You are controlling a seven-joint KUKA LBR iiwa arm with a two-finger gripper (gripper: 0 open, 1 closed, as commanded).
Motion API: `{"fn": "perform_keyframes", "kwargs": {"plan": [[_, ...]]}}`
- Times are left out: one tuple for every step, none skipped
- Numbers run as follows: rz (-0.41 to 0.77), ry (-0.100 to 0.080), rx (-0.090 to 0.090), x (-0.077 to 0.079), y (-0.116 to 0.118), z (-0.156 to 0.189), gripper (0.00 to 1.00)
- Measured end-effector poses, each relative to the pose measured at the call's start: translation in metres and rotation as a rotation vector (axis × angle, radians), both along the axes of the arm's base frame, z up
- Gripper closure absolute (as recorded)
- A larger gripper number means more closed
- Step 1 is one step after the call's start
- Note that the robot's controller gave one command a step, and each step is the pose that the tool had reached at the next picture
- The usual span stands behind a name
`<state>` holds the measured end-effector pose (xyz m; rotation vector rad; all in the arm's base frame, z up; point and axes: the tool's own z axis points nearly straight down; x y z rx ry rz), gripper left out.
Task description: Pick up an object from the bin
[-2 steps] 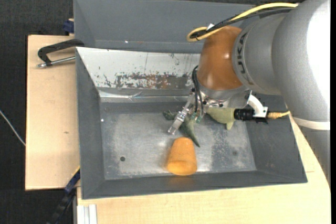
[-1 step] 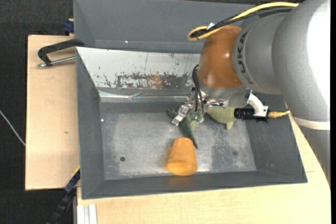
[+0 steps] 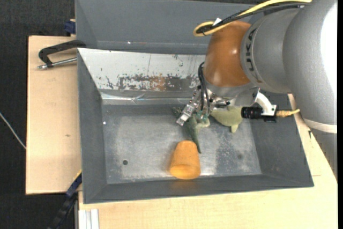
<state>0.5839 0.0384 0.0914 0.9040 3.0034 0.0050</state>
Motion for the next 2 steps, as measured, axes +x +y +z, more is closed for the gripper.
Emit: {"fn": "perform_keyframes", "kwargs": {"plan": [[0.002, -0.001, 0.000, 0.0015, 0.0009, 0.0339, 1.00], [0.004, 0.001, 0.000, 0.0026, 0.0020, 0.0433, 1.00]]}}
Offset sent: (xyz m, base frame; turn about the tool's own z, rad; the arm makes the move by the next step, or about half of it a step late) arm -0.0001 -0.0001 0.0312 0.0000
